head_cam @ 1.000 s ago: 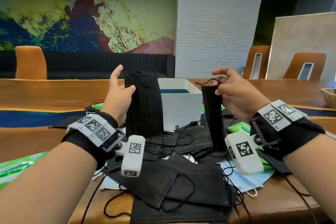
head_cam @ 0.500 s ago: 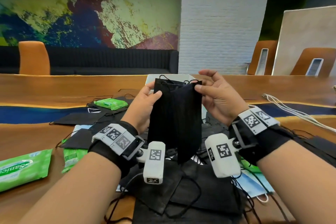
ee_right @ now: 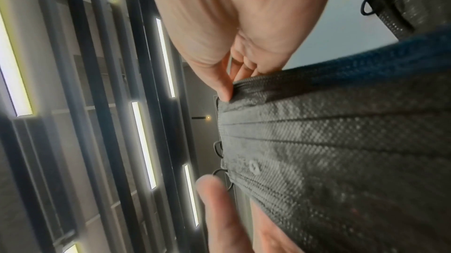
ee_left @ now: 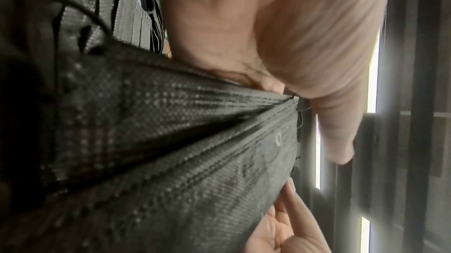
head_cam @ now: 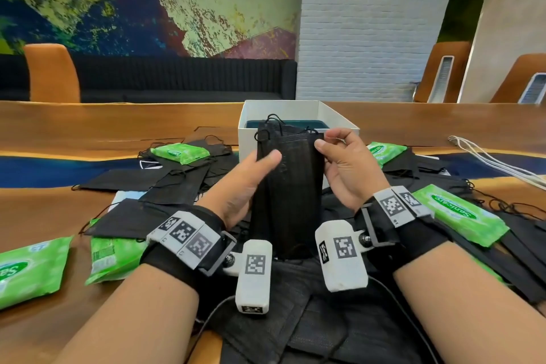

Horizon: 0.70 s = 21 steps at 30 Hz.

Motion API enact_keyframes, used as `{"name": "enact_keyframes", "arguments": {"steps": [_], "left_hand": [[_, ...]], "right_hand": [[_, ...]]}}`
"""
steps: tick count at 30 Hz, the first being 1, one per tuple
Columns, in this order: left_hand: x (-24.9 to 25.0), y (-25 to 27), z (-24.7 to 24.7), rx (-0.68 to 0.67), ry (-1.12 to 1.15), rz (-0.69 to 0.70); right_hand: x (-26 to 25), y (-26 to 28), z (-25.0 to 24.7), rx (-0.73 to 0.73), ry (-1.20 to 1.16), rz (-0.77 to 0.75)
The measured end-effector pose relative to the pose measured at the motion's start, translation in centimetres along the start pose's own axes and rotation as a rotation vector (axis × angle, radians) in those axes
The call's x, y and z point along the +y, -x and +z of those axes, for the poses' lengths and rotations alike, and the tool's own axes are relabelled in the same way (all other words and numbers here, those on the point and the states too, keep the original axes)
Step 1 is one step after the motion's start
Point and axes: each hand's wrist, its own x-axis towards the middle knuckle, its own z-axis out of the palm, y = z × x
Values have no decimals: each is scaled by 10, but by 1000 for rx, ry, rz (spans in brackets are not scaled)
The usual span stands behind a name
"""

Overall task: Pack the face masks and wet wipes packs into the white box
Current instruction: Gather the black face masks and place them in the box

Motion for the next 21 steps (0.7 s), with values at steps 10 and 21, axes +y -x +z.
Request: {"name": "enact_keyframes", "arguments": {"steps": [10, 21], "left_hand": [[-6, -1, 1, 94, 62, -34], [-6, 7, 2, 55, 192, -28]], "right_hand": [[5, 10, -11, -33, 141, 83], [17, 15, -19, -67, 337, 134]]}}
